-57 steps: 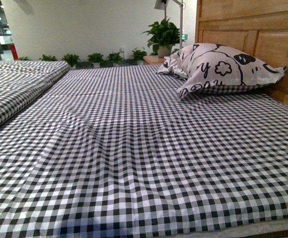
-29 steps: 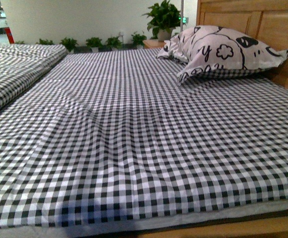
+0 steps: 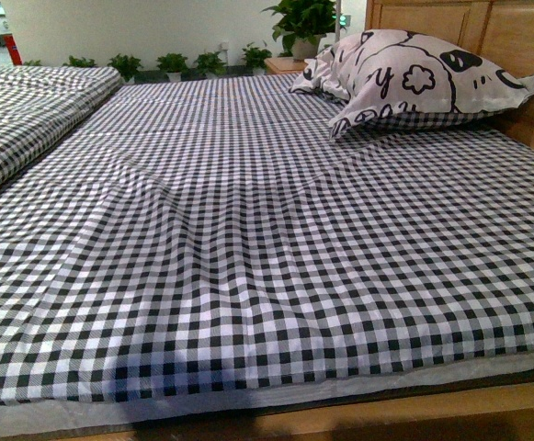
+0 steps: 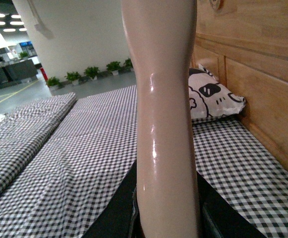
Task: Clean up trash
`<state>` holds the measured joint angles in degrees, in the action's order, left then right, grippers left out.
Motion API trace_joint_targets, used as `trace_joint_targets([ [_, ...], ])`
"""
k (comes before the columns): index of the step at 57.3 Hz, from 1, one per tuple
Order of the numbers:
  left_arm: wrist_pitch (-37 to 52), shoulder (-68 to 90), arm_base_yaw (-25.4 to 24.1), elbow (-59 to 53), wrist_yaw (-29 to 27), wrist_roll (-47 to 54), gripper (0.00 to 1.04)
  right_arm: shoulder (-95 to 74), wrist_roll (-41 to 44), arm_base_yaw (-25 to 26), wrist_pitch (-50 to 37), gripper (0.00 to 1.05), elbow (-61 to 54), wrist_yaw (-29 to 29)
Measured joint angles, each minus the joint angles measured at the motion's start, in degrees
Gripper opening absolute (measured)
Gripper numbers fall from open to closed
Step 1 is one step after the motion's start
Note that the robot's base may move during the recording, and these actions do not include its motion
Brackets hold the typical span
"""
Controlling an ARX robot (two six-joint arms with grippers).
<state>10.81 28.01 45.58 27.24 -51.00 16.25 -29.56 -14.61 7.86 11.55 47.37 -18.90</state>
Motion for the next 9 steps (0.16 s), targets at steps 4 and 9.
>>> trace_joint_targets([
  [4,0.0,0.0,0.0,0.0,0.0,0.0,0.28,0.0,0.0,0.0,0.0,0.19,0.0,0.0],
  [9,0.0,0.0,0.0,0.0,0.0,0.0,0.28,0.0,0.0,0.0,0.0,0.19,0.0,0.0],
])
